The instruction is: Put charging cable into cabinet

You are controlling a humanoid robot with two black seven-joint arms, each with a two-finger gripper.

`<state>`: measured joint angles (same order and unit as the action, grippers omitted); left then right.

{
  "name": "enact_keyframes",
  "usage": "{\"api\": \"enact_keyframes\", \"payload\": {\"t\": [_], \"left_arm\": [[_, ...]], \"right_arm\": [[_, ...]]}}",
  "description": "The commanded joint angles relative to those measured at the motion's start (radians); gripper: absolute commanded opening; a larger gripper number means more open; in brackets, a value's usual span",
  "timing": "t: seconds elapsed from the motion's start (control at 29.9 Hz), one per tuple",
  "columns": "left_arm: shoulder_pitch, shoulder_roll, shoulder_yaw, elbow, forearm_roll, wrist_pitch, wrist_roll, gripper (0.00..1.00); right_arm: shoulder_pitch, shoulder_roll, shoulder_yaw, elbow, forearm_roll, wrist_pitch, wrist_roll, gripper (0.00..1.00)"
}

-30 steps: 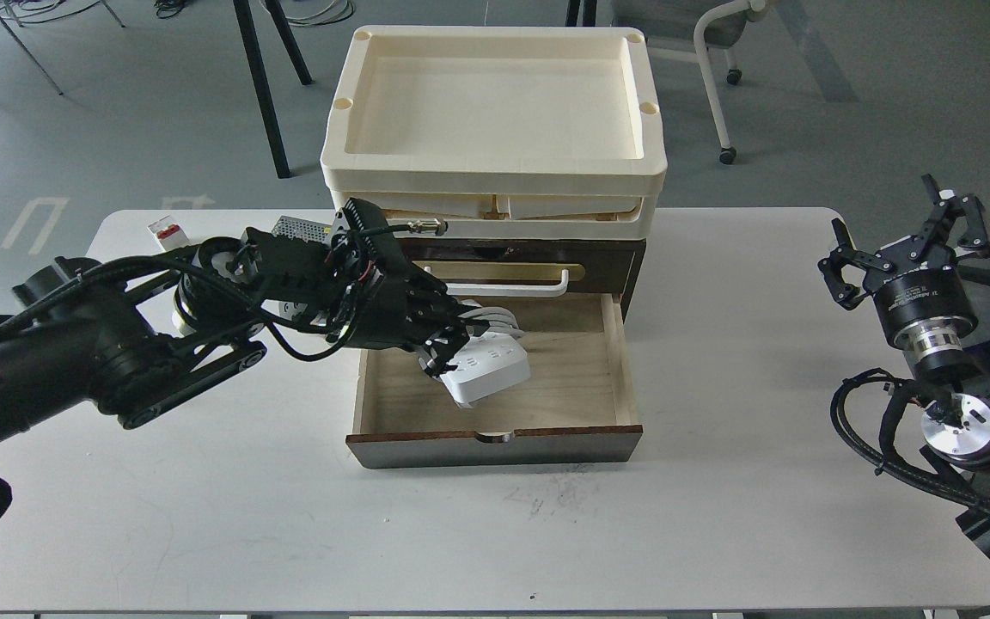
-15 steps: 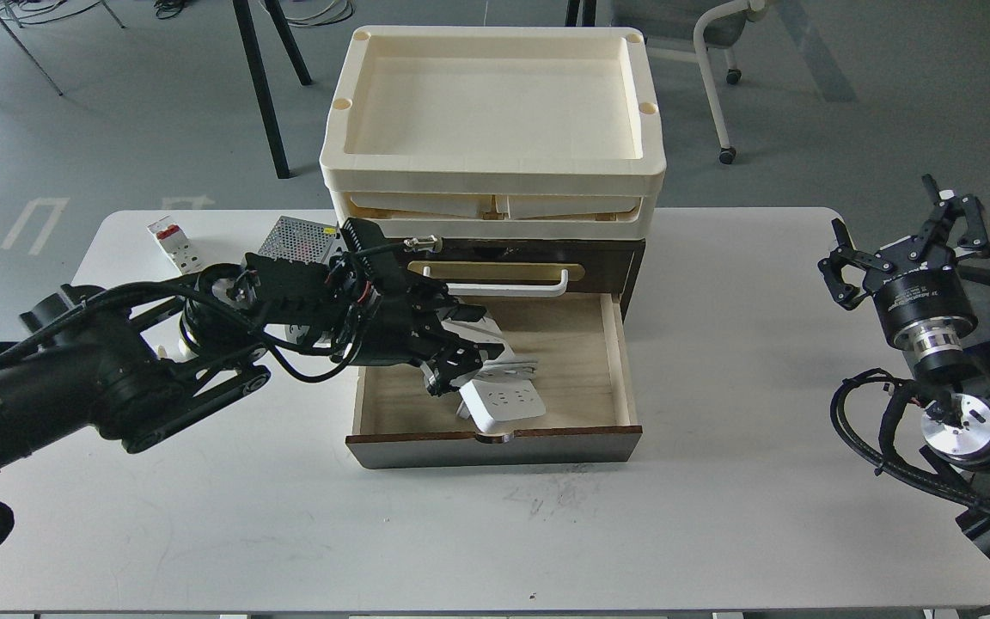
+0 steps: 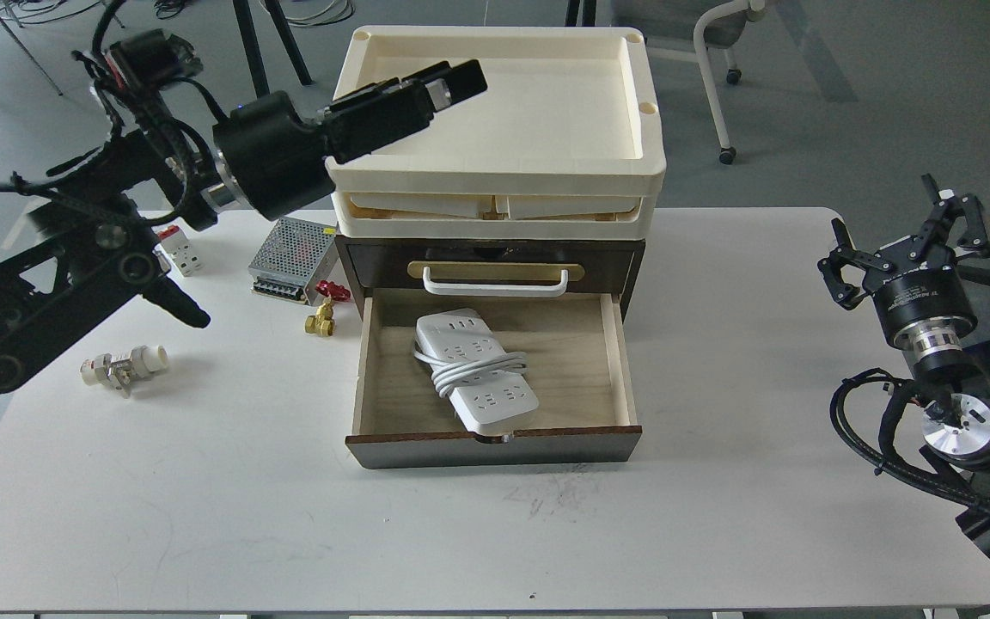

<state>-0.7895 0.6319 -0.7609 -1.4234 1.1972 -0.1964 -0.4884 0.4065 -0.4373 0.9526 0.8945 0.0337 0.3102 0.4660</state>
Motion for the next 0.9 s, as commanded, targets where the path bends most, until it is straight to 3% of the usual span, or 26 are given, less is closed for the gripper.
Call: {"api": "enact_keyframes", "payload": {"t": [0.0, 0.1, 0.23, 0.37, 0.47, 0.54, 0.7, 0.87], "left_arm": [[0.041, 0.045, -0.087, 0.020, -0.366, -0.032, 0.000, 0.99], [0.053, 0.054, -0.103, 0.093, -0.663, -0.044, 0.000, 0.99], [0.055, 0.040, -0.106, 0.301, -0.855, -0.064, 0.000, 0.99], [0.050, -0.044, -0.103, 0.584, -0.985, -0.187, 0.000, 0.99], [0.052, -0.124, -0.104, 0.753, -1.074, -0.283, 0.048, 0.99], [0.056, -0.161, -0.103, 0.854, -1.134, -0.292, 0.063, 0.99], [0.085, -0.241, -0.103, 0.975, -1.182, -0.292, 0.070, 0.99], [0.148, -0.271, -0.101, 0.982, -1.185, -0.292, 0.067, 0.99]], "right_arm": [[-0.002, -0.001, -0.002, 0.004, 0.000, 0.000, 0.000, 1.00], [-0.002, -0.001, -0.002, 0.004, 0.000, 0.000, 0.000, 1.00], [-0.002, 0.000, -0.002, 0.004, 0.000, 0.000, 0.000, 1.00], [-0.002, 0.000, -0.002, 0.004, 0.000, 0.000, 0.000, 1.00], [-0.002, -0.001, -0.002, 0.004, 0.000, 0.000, -0.001, 1.00], [0.000, -0.001, -0.002, 0.003, 0.000, 0.000, -0.006, 1.00], [0.006, -0.001, -0.002, -0.002, 0.000, -0.011, -0.030, 1.00], [0.011, 0.000, 0.017, -0.008, 0.003, -0.043, -0.027, 1.00]]}}
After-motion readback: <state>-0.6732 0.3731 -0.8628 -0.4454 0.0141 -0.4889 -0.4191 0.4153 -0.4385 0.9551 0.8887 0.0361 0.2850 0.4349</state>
